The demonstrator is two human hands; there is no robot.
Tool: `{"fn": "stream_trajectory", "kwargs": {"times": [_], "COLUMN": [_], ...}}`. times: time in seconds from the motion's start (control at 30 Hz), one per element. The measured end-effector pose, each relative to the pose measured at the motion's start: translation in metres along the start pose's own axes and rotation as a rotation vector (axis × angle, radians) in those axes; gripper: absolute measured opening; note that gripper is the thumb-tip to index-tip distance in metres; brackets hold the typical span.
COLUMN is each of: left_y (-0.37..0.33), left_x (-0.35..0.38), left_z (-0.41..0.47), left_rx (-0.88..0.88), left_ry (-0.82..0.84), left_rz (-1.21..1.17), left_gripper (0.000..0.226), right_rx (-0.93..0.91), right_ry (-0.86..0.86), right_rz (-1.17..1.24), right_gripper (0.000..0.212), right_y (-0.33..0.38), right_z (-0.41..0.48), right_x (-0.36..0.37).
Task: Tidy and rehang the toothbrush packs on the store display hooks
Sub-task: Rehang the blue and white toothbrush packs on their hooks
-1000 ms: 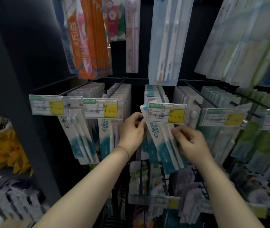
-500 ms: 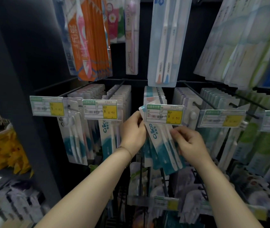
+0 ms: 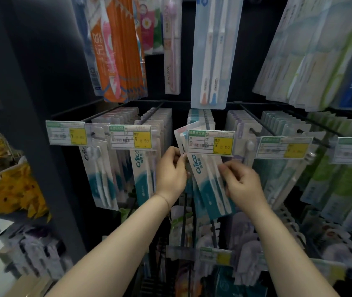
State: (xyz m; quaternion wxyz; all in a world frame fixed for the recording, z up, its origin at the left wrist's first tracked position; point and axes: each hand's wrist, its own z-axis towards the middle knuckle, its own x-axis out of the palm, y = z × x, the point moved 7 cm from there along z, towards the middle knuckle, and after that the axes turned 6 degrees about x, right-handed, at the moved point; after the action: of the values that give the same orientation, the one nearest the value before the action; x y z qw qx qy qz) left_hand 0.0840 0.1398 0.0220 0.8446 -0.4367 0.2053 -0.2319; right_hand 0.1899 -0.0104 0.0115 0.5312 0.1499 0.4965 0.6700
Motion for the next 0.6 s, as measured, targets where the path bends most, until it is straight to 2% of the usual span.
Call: {"fn": "stream_trajectory", "kwargs": {"times": [0.1, 0.27, 0.37, 0.43, 0.5, 0.6], "left_y": [0.001, 0.011, 0.011, 0.009, 0.006, 0.0], "left_x": [-0.016, -0.045, -0.059, -0.066, -0.073, -0.081], "left_z": [-0.013, -0.029, -0.037, -0.042, -0.047, -0.054], "left_rx": [0.088, 0.067, 0.088, 0.143, 0.168, 0.174], "left_ry": [-0.066, -0.127, -0.121, -0.104, -0.097, -0.092], "left_rz": [0.167, 0.307, 0.324, 0.346, 0.342, 0.299], "left_gripper": [0.013, 0.013, 0.017, 0.017, 0.014, 0.012], "right_rx": [0.008, 0.01, 0.0, -0.079, -0.186, -0.242], "right_ry": [-0.02, -0.153, -0.247, -0.201, -0.084, 0.126], "right_rz": [-0.004, -0.003, -0.022, -0.055, -0.114, -0.15], "right_gripper": [0.023, 0.005, 0.014, 0.007, 0.004, 0.017], "right_y": [0.001, 0.007, 0.013, 0.024, 0.036, 0.046], "right_z": [-0.002, -0.008, -0.013, -0.018, -0.023, -0.029], "right_x": [-0.003, -0.003, -0.001, 0.008, 0.024, 0.053]}}
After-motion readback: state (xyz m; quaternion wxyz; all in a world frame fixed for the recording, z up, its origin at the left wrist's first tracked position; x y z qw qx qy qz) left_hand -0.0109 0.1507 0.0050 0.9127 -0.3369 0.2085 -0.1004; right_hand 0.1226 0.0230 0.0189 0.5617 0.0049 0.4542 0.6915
